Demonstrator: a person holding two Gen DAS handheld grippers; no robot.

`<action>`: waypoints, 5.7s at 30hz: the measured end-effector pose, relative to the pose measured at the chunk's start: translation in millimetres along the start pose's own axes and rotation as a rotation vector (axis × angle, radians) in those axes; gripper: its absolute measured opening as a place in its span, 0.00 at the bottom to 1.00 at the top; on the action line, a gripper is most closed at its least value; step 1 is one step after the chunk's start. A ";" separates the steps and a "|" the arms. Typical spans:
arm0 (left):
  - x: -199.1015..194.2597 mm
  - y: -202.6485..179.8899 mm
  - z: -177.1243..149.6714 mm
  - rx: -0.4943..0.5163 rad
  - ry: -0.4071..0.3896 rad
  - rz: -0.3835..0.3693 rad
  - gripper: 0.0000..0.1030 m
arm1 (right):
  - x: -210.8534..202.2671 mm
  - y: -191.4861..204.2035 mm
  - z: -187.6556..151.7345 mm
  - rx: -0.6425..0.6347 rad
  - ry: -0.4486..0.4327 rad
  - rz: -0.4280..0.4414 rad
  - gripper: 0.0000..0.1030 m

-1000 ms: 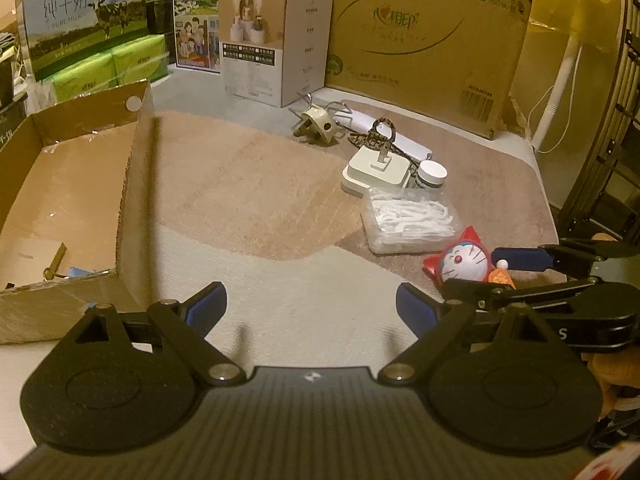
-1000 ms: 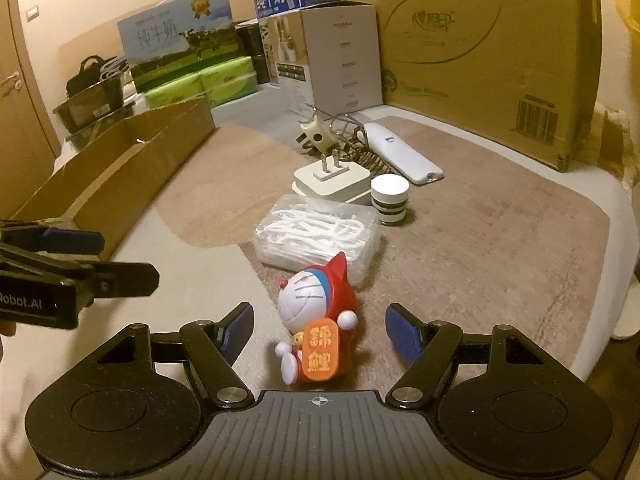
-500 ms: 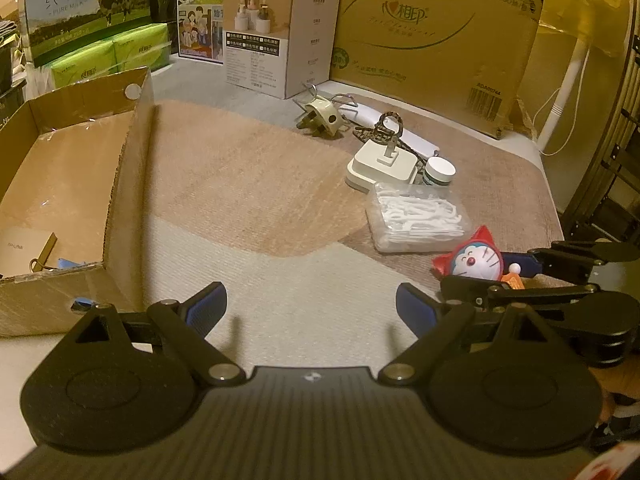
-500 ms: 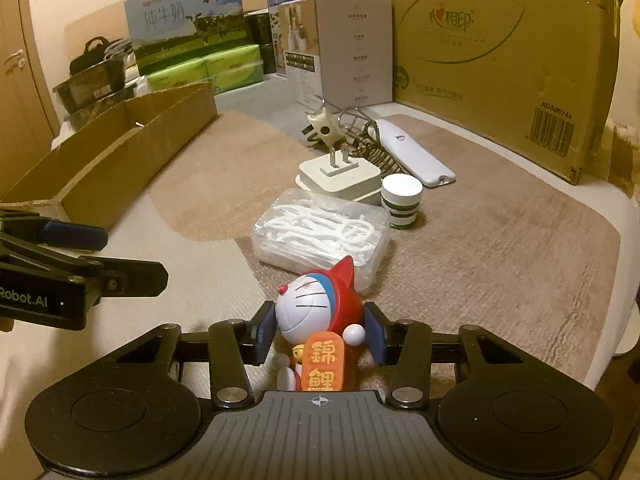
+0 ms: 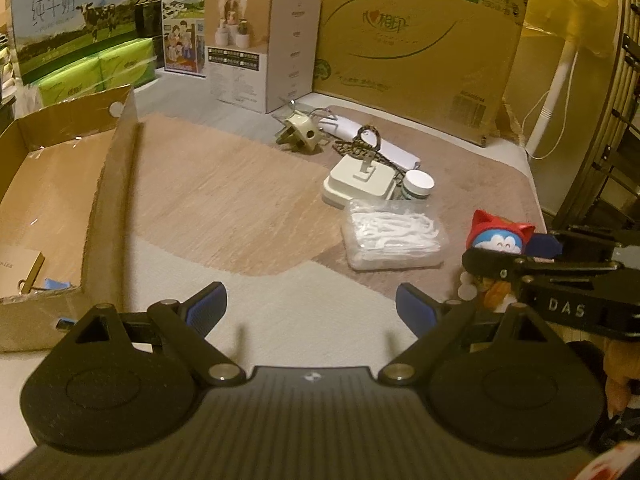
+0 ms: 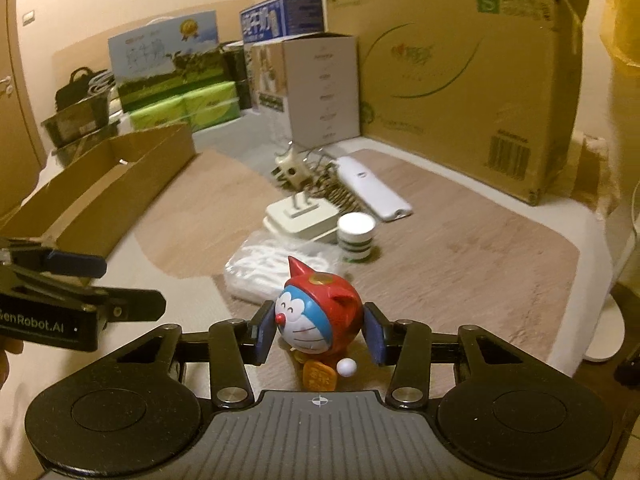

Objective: Organize rigid objects
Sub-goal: 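Grasp the clear box of white floss picks with the left tool while the right tool holds the figure, then carry the floss box into the tray and open the left tool while the right tool carries the figure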

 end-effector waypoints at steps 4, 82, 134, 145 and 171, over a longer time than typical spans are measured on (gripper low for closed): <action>5.0 -5.5 3.5 0.008 -0.001 -0.009 0.88 | -1.8 -10.2 4.8 0.014 -0.015 -0.021 0.45; -84.9 43.8 11.6 -0.121 -0.138 0.192 0.83 | -38.8 64.5 50.0 -0.050 -0.069 0.095 0.45; -154.1 203.3 29.9 -0.114 -0.110 0.315 0.83 | 18.1 241.0 104.0 -0.198 -0.027 0.327 0.45; -127.9 234.6 42.6 -0.124 -0.088 0.294 0.83 | 58.7 257.9 113.6 -0.188 0.020 0.344 0.45; -74.2 277.3 65.1 -0.101 -0.074 0.274 0.83 | 119.2 265.8 131.9 -0.131 0.061 0.371 0.45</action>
Point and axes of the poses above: each gripper's, at about its wrist camera, not at the fingertips, and x roughly the way its jaws point, y to its left, z to its top, the point moved 3 cm from there along x, roughly the way its jaws point, and after that the axes turned 14 degrees about -z, right-handed, at the moved point
